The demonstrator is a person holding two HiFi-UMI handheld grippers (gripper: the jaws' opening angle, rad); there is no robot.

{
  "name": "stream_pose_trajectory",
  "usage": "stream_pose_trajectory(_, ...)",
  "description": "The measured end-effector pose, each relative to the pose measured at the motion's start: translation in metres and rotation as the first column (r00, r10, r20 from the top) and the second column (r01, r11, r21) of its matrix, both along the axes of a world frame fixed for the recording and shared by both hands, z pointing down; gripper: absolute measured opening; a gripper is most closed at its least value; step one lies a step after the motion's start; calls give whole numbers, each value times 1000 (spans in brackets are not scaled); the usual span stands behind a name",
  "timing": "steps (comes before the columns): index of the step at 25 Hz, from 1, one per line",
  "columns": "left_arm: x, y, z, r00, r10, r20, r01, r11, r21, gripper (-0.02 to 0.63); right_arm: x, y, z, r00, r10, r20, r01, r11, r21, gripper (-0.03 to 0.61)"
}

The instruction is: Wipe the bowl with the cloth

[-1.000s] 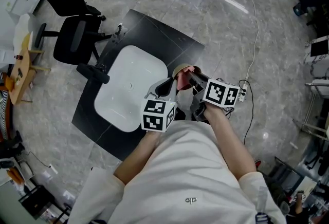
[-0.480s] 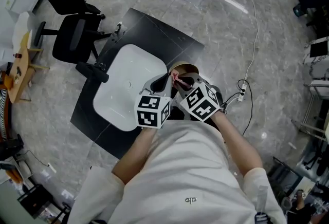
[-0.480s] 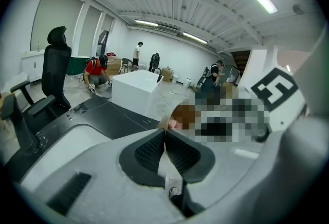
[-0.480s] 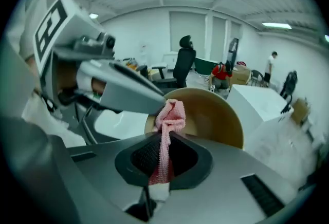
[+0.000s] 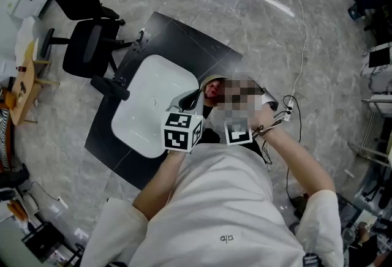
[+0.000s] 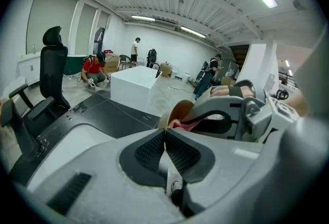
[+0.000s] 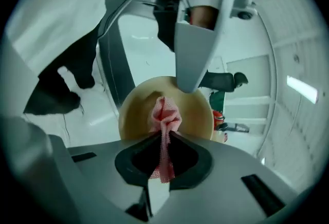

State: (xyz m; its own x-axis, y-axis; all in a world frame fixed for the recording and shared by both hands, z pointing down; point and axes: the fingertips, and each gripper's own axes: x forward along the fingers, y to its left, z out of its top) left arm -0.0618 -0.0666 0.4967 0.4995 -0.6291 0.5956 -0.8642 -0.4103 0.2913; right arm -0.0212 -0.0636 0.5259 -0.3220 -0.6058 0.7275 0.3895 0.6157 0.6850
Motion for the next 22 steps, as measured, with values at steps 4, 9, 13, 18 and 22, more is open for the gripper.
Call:
stream_pose_trajectory(4, 2, 1, -1, 1000, 20, 5, -20, 1000, -9, 20, -4, -13, -24, 975, -172, -140, 201, 952, 233, 28)
stream_pose_trajectory(9, 0, 1, -4, 1000, 11, -8, -11, 1000, -4, 20, -10, -15, -25, 978, -173, -118, 198, 949, 245, 28)
stream_pose_trajectory(13, -6, 1, -3, 1000, 2, -23, -2, 1000, -8, 20, -10, -17, -14, 1000, -29, 2, 29, 988, 149, 28)
stream_pose_trajectory(18, -12, 0, -3, 999, -30, -40, 29, 1000, -9, 20, -6, -4, 7, 971, 220, 91, -214, 974, -73, 28)
stream_pose_trajectory(22, -11, -3, -2, 998, -27, -53, 26, 1000, -15, 20, -14, 5, 15, 921, 349, 174, -306, 923, -235, 28)
